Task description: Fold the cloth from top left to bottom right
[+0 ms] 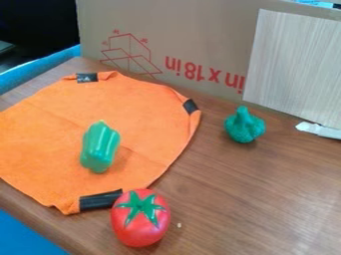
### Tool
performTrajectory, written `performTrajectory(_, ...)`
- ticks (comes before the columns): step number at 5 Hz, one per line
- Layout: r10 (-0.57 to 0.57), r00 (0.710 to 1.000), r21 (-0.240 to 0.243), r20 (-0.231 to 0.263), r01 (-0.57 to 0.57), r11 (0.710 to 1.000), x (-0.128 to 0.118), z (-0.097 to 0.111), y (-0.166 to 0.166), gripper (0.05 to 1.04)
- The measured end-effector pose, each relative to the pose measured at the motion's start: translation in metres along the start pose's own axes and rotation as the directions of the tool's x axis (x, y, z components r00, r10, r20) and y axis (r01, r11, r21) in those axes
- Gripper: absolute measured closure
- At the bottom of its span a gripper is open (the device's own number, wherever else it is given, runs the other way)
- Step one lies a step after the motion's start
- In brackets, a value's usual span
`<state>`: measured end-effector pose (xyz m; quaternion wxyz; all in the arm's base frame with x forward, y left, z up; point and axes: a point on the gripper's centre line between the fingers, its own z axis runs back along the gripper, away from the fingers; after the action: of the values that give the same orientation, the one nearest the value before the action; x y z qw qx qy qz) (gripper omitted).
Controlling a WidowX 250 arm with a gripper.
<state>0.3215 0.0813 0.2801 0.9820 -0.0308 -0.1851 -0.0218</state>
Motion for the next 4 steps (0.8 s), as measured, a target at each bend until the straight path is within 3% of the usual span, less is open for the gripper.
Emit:
performTrajectory(1, 0.003, 0.999, -0.010, -0.032, -0.003, 1.000, -0.001, -0.012, 0.002, 0.083)
performTrajectory(4, -0.089, 0.986, 0.098, -0.138, 0.103, 0.990, 0.009, -0.071, 0.079, 0.083)
